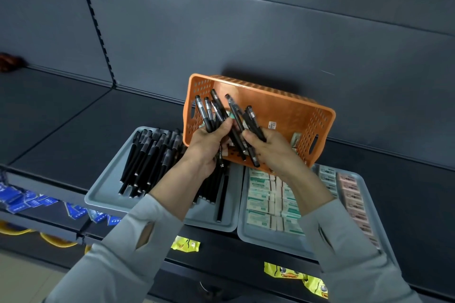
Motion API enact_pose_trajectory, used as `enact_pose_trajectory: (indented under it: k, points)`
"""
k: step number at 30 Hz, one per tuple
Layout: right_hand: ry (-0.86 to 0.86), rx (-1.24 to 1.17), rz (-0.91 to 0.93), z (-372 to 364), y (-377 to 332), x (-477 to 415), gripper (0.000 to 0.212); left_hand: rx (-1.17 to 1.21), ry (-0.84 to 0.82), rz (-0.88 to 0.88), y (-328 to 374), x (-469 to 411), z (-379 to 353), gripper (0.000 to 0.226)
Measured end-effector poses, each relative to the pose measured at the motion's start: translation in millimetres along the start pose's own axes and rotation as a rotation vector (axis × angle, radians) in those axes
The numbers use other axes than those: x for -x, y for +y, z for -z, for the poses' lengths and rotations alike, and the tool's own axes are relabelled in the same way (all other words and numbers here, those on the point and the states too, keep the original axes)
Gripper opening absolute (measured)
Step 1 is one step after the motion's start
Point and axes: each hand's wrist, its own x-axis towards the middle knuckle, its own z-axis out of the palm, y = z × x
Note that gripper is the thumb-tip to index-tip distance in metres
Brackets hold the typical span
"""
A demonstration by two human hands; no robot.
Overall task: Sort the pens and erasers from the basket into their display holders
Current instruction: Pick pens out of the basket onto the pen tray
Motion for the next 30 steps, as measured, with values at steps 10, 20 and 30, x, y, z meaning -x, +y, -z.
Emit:
enact_pose_trajectory:
  k: [10, 20, 30]
  points:
    - [-0.392, -0.558, -0.239, 10.5, -14.2, 6.6, 0.029, -0.952, -0.061, -0.782, 11.6, 5.1, 21.6, 0.012]
    - [-0.269, -0.505, -0.097, 5.6, -5.8, 9.0, 0.038, -0.541, 0.057, -0.406, 12.4, 13.0, 24.6, 0.017]
    - [-0.546, -0.260, -0.057, 1.0, -16.5, 21.7, 0.030, -0.197, -0.305, -0.131, 16.3, 33.9, 7.0, 0.024]
